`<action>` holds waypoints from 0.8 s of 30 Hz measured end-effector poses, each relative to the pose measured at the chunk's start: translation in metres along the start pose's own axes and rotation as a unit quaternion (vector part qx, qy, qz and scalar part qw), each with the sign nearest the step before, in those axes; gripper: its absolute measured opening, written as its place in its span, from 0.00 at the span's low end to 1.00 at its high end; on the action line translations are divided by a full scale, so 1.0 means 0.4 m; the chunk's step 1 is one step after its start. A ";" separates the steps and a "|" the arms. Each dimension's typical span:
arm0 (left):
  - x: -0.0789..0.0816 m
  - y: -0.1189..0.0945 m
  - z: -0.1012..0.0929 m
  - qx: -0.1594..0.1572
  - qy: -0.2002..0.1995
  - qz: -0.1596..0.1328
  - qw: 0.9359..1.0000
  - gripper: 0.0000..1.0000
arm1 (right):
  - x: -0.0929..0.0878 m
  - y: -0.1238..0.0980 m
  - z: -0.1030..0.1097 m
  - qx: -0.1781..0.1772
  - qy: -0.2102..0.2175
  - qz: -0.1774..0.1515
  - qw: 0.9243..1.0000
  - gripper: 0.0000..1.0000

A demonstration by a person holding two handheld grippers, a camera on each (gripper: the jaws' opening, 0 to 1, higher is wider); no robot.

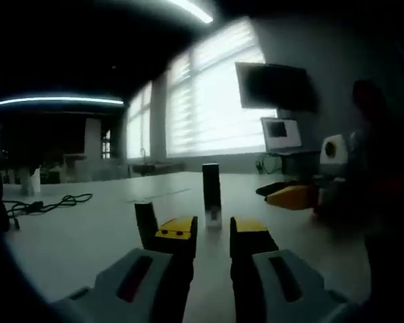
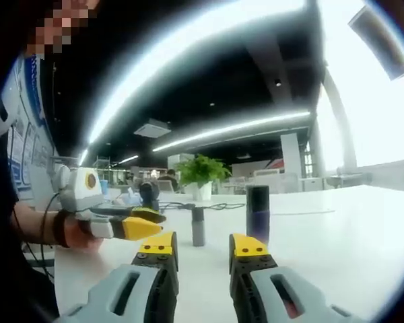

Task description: Pick up cosmetic bottle twist off cap place on table pick up cap screw tight cap place on table

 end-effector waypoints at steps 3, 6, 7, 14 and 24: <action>0.002 0.021 0.002 -0.002 -0.008 -0.001 1.000 0.10 | 0.001 -0.002 -0.002 -0.001 0.004 -0.002 1.000 0.24; 0.005 0.041 0.008 0.001 -0.028 -0.003 1.000 0.10 | 0.002 -0.002 -0.005 -0.003 0.007 -0.004 1.000 0.24; 0.004 0.051 0.009 0.003 -0.030 0.000 1.000 0.10 | 0.002 -0.003 -0.006 -0.005 0.007 -0.005 1.000 0.24; -0.005 0.094 0.009 0.010 -0.024 0.017 1.000 0.10 | 0.009 -0.010 -0.018 -0.017 0.020 -0.020 0.999 0.24; -0.017 0.139 0.002 -0.002 -0.036 0.025 0.999 0.16 | 0.010 -0.010 -0.019 -0.022 0.023 -0.023 0.999 0.24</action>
Point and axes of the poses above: the point that each gripper's makers call its tool centre point, and the gripper's own axes: y roughly forward along the fingers, z roughly to its left, x roughly out of its top, the point moved 9 cm from there along -y, roughly backward along the fingers, and after that the axes turned 5 degrees about z, right-handed, at the moved point
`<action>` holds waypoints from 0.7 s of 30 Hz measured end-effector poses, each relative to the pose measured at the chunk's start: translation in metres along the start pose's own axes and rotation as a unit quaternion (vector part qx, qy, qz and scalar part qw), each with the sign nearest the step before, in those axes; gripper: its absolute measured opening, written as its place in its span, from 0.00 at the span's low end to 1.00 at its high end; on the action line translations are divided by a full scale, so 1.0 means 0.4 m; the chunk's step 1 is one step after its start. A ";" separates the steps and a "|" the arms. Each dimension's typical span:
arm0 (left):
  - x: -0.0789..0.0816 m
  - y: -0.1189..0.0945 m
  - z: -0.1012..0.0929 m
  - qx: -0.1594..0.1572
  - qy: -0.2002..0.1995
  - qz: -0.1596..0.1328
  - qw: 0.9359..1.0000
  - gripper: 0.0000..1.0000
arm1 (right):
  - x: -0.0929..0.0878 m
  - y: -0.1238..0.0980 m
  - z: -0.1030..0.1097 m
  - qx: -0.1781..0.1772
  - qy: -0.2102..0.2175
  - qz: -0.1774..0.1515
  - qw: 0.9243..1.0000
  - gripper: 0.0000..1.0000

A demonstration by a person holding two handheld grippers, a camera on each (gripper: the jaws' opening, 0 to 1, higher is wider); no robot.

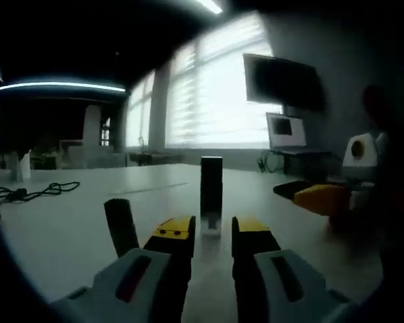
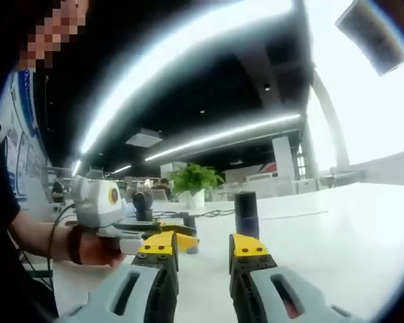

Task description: Pick up cosmetic bottle twist off cap place on table pick up cap screw tight cap place on table

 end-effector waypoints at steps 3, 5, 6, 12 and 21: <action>0.005 0.022 -0.001 0.000 -0.004 -0.002 1.000 0.17 | 0.000 -0.001 -0.001 -0.001 0.001 -0.001 1.000 0.24; 0.005 0.037 -0.006 -0.003 0.000 0.004 1.000 0.17 | 0.001 -0.001 -0.002 -0.001 0.002 -0.002 1.000 0.24; 0.004 0.046 -0.010 -0.006 0.004 0.007 1.000 0.17 | 0.001 -0.001 -0.002 -0.001 0.002 -0.002 1.000 0.24; 0.004 0.099 -0.012 0.012 -0.005 0.020 1.000 0.18 | 0.002 -0.002 -0.006 -0.006 0.004 -0.005 1.000 0.24; 0.000 0.135 -0.027 0.037 -0.005 0.021 0.999 0.20 | 0.004 -0.004 -0.009 -0.011 0.004 -0.010 1.000 0.23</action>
Point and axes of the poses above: the point that each gripper's makers call its tool centre point, and the gripper's own axes: y roughly forward along the fingers, z roughly to its left, x roughly out of its top, the point moved 9 cm from there along -y, roughly backward along the fingers, and after that the axes turned 5 degrees about z, right-handed, at the moved point
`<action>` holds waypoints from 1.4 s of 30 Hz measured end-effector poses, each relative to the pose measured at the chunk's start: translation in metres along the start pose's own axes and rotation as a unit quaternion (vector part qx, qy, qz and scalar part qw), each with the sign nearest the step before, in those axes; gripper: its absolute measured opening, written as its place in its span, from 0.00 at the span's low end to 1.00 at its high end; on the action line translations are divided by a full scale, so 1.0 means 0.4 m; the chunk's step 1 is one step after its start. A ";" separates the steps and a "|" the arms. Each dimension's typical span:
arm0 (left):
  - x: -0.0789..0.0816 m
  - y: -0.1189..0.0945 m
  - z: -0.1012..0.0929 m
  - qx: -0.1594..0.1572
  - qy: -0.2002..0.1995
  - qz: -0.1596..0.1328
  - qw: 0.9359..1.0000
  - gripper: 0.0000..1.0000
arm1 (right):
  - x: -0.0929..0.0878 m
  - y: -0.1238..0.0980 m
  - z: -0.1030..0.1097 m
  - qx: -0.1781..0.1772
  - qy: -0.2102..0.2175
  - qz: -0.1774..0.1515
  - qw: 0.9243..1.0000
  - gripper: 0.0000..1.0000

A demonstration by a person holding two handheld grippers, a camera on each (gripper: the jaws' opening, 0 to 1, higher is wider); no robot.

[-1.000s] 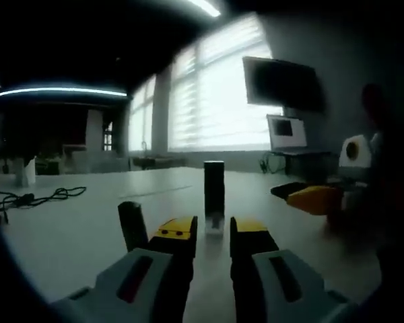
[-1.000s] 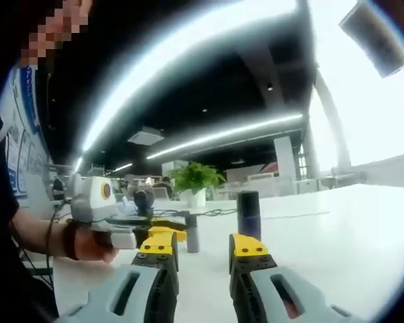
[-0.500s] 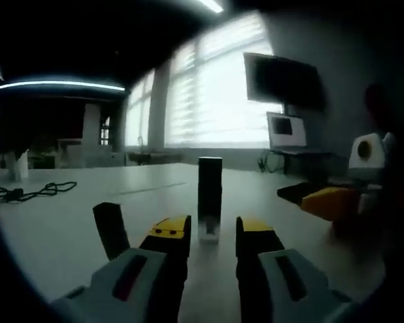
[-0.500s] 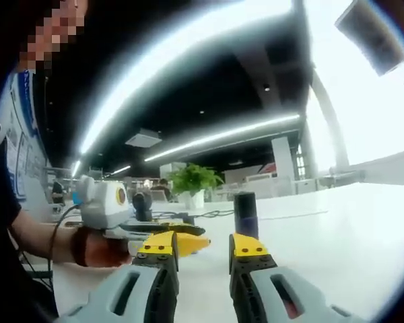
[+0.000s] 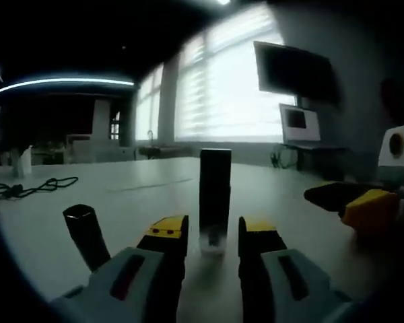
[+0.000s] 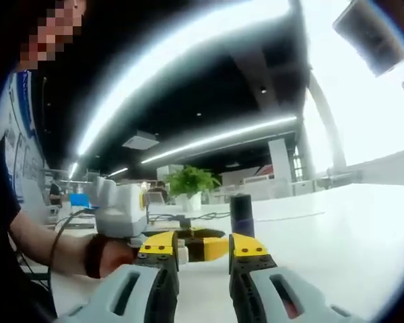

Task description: Pick up cosmetic bottle twist off cap place on table pick up cap screw tight cap place on table

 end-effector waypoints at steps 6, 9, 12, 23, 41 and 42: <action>-0.002 0.030 -0.012 0.017 -0.002 0.002 1.000 0.20 | 0.002 -0.002 -0.003 -0.004 0.006 -0.005 1.000 0.23; -0.002 0.051 -0.007 0.032 0.004 -0.007 0.999 0.20 | 0.003 -0.002 -0.004 -0.002 0.006 -0.006 1.000 0.23; 0.001 0.066 -0.009 0.033 0.008 -0.008 0.999 0.20 | 0.003 -0.003 -0.004 -0.002 0.005 -0.006 1.000 0.23; -0.003 0.090 -0.016 0.044 0.007 -0.004 0.999 0.19 | 0.002 -0.004 -0.004 -0.004 0.006 -0.008 1.000 0.22; -0.004 0.100 -0.022 0.035 0.026 0.003 0.999 0.14 | 0.000 -0.002 -0.004 -0.002 0.001 -0.006 1.000 0.21; -0.004 0.100 -0.021 0.036 0.026 0.004 0.999 0.14 | 0.001 -0.002 -0.003 -0.002 0.002 -0.006 1.000 0.21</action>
Point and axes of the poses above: the point that each gripper's makers call its tool centre point, and the gripper's own axes: y roughly forward along the fingers, z roughly to its left, x roughly out of its top, the point moved 9 cm from there along -y, roughly backward along the fingers, and after that the axes turned 5 degrees about z, right-handed, at the moved point
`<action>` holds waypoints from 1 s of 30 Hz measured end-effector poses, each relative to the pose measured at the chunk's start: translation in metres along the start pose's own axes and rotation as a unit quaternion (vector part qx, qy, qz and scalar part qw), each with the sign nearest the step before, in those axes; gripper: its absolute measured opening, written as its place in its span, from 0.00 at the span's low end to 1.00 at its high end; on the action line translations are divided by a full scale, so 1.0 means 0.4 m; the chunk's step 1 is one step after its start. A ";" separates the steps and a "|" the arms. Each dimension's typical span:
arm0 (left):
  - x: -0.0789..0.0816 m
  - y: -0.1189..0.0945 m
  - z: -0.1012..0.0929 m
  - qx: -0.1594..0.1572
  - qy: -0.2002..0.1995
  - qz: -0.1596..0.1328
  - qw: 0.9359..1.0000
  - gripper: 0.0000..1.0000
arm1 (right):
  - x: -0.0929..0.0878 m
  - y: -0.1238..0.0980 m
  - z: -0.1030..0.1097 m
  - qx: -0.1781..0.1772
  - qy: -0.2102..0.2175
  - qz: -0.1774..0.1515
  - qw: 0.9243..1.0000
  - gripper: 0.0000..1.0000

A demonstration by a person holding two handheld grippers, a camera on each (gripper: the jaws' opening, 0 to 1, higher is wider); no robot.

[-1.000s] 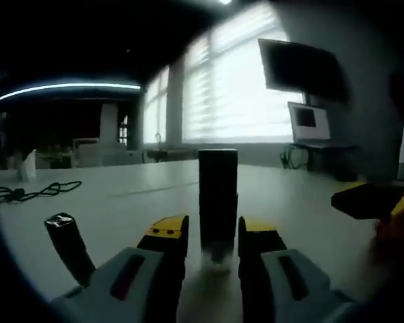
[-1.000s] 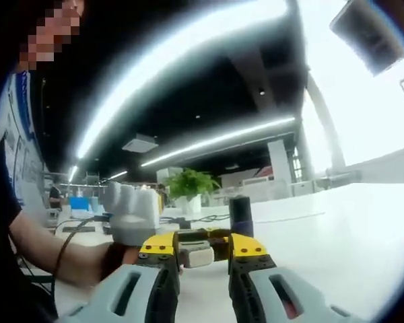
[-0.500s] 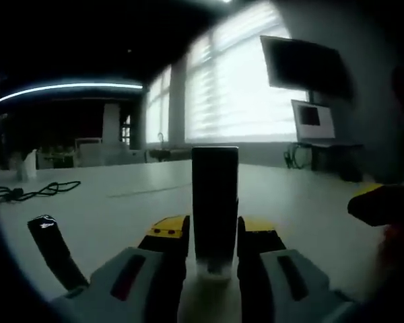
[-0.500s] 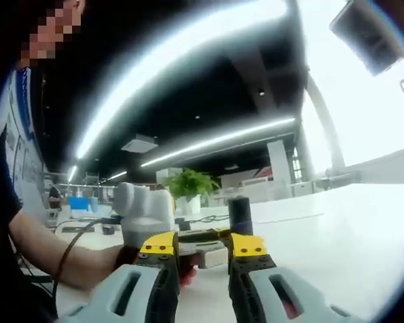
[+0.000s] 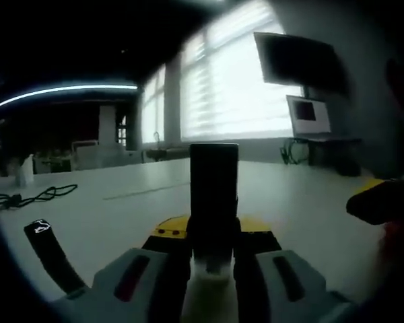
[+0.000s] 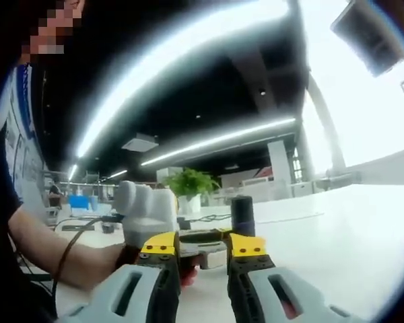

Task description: Pick up cosmetic bottle twist off cap place on table pick up cap screw tight cap place on table

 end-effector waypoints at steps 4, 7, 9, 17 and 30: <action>0.002 0.000 0.000 -0.007 0.004 0.004 1.000 0.14 | 0.001 -0.001 -0.002 -0.002 0.003 -0.002 1.000 0.21; 0.001 -0.002 -0.004 -0.020 -0.014 0.007 1.000 0.14 | 0.002 -0.002 -0.003 -0.002 0.004 -0.004 1.000 0.21; -0.001 -0.009 -0.003 -0.018 -0.017 0.008 1.000 0.13 | 0.003 -0.003 -0.003 -0.002 0.005 -0.005 1.000 0.21; -0.013 -0.071 0.005 -0.037 -0.021 0.005 0.999 0.13 | 0.004 -0.003 -0.003 -0.001 0.006 -0.007 1.000 0.21; -0.019 -0.142 0.021 -0.051 -0.025 0.003 0.998 0.13 | 0.004 -0.004 0.002 -0.002 0.004 -0.007 1.000 0.21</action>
Point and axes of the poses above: the point that each gripper's makers call its tool centre point, and the gripper's own axes: y roughly forward along the fingers, z roughly to its left, x roughly out of its top, the point moved 9 cm from there along -y, roughly backward along the fingers, and after that the axes turned 5 degrees about z, right-handed, at the moved point
